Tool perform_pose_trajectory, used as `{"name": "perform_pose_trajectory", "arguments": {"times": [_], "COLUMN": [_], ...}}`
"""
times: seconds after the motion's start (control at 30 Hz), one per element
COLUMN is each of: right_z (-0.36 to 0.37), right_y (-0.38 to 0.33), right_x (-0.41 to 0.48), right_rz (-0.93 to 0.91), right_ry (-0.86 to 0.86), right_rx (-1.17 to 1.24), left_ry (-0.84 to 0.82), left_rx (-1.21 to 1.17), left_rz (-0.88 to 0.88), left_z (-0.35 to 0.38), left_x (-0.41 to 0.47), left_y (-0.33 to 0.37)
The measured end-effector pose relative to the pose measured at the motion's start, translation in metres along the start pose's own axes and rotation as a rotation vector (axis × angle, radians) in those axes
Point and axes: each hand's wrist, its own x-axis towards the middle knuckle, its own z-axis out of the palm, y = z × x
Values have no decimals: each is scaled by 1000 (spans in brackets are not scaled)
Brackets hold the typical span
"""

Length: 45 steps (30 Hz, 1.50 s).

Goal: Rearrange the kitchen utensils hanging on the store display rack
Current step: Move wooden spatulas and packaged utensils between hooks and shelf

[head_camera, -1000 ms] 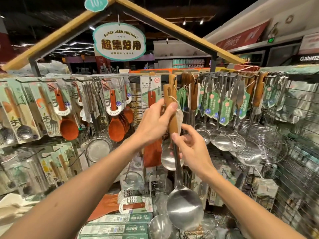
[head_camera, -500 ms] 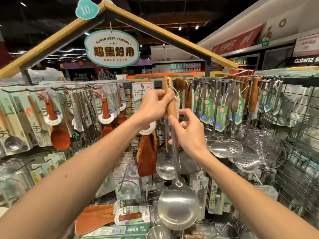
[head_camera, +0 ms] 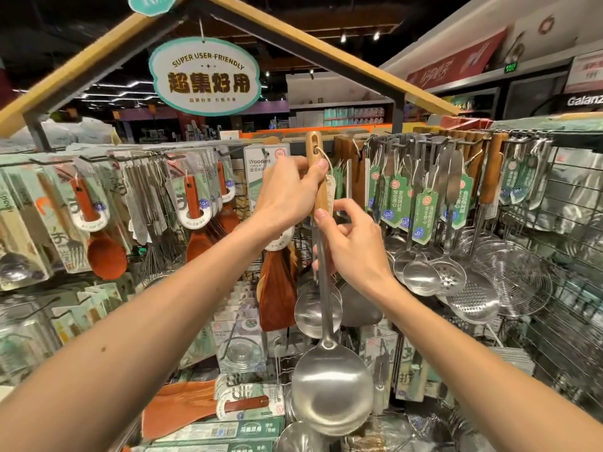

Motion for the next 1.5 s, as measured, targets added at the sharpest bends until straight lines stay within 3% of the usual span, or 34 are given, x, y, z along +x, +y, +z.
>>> {"name": "perform_pose_trajectory", "arguments": {"times": [0.23, 0.63, 0.97, 1.17, 1.33, 1.5], "right_z": [-3, 16, 20, 0, -11, 6], "right_y": [11, 64, 70, 62, 49, 64], "right_x": [21, 65, 69, 31, -41, -137], "right_rz": [23, 15, 89, 162, 130, 185], "right_ry": [-37, -43, -49, -62, -101, -300], "right_rx": [-44, -447, -449, -416, -302, -168], "left_ry": [-73, -24, 2, -92, -210, -372], "left_rx": [28, 354, 355, 354, 507, 648], "left_rz": [-53, -30, -41, -43, 78, 70], "left_z": [6, 29, 34, 20, -13, -44], "left_x": [24, 47, 46, 19, -40, -127], "left_y": [-9, -35, -42, -44, -36, -46]}}
